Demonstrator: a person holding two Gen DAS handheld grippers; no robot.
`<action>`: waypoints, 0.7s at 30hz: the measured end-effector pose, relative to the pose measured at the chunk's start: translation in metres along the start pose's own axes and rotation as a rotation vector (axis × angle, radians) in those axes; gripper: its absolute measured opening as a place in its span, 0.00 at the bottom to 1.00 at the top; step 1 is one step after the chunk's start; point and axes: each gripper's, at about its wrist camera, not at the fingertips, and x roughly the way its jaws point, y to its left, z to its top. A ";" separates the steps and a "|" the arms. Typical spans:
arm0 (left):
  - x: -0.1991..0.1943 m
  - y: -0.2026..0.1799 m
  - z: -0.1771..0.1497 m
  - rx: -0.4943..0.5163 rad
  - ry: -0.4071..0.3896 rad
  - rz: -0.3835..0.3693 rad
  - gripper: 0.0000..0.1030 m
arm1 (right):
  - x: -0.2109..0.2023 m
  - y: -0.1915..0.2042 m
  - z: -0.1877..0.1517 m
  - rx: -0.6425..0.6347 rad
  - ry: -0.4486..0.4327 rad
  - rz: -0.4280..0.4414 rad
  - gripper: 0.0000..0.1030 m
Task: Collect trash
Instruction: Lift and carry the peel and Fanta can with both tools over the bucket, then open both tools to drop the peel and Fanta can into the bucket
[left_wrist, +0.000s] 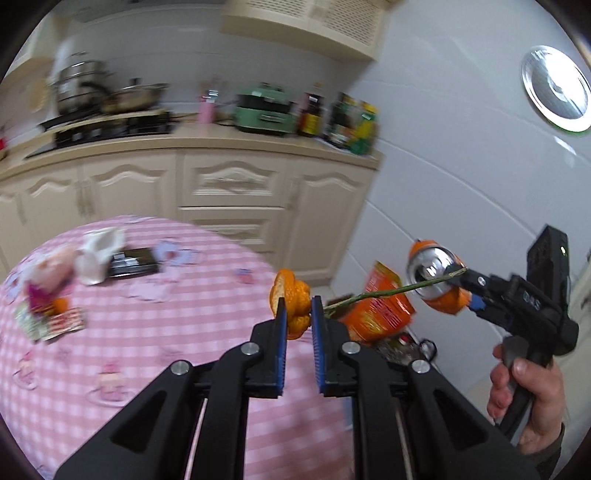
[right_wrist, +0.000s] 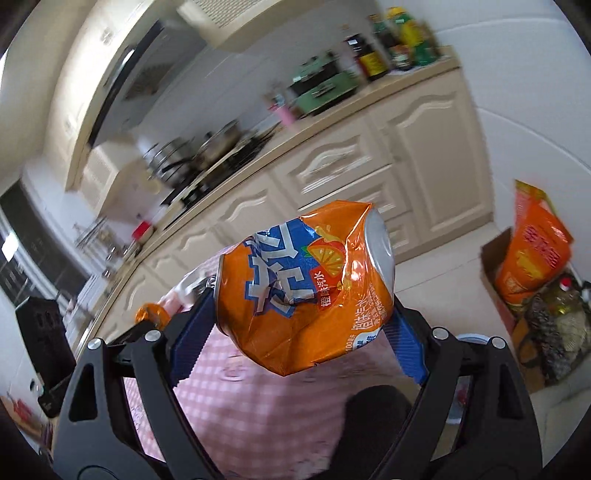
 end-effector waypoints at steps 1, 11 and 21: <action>0.009 -0.012 -0.001 0.024 0.016 -0.015 0.11 | -0.004 -0.012 0.001 0.019 -0.007 -0.013 0.82; 0.107 -0.112 -0.054 0.267 0.241 -0.060 0.11 | 0.000 -0.149 -0.021 0.238 0.047 -0.124 0.82; 0.204 -0.161 -0.113 0.448 0.489 -0.025 0.12 | 0.031 -0.221 -0.043 0.353 0.126 -0.171 0.82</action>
